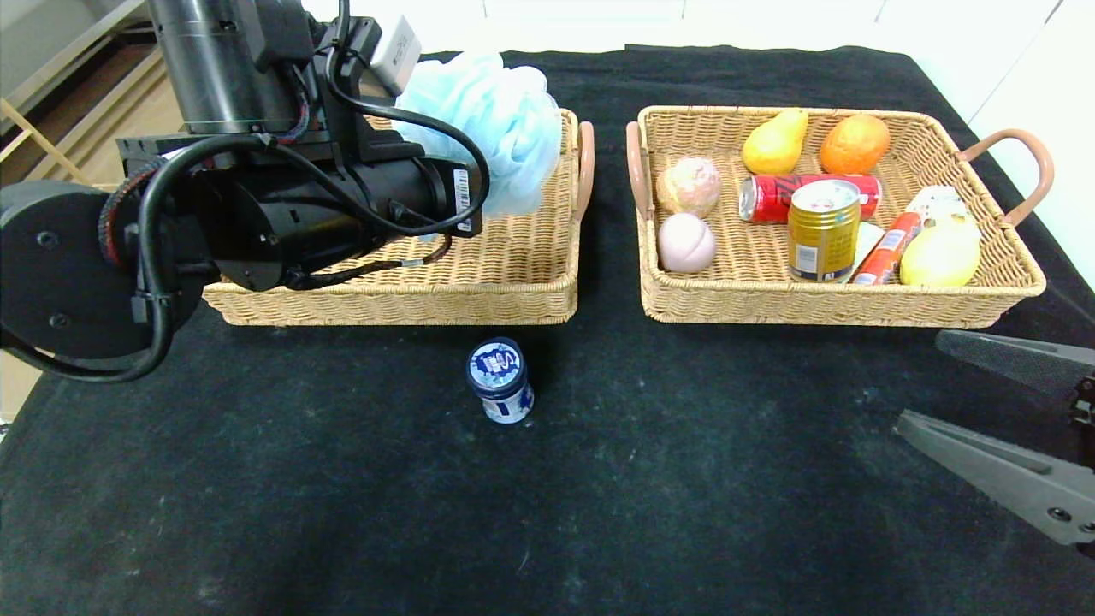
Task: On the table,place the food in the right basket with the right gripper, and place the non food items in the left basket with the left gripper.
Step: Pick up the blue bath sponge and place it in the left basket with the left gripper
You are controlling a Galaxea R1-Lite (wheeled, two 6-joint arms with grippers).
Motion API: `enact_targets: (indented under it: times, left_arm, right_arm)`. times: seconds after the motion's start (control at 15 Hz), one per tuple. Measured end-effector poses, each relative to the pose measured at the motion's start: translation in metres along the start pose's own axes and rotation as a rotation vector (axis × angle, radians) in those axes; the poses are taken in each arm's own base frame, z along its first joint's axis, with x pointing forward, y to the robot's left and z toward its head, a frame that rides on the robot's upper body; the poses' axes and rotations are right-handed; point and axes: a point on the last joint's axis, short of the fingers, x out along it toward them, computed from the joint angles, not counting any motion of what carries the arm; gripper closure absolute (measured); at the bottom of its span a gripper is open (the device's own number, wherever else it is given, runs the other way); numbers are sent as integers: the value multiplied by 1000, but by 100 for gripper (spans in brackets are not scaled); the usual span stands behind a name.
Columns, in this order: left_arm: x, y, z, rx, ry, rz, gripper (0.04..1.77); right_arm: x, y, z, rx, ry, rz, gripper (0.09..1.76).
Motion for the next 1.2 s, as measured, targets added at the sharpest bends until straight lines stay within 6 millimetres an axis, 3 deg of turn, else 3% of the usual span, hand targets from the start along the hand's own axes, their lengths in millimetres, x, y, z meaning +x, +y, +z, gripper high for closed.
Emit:
enact_targets:
  times: [0.53,0.87,1.2]
  left_arm:
    - [9,2,-5,-1,13,18,145]
    - [12,2,-8,1,22,27,85]
    - [12,2,-9,2,27,28,50]
  right_arm:
    - [0,0,0,0,-1,-2,14]
    - [0,0,0,0,1,-1,14]
    - [0,0,0,1,2,1,14]
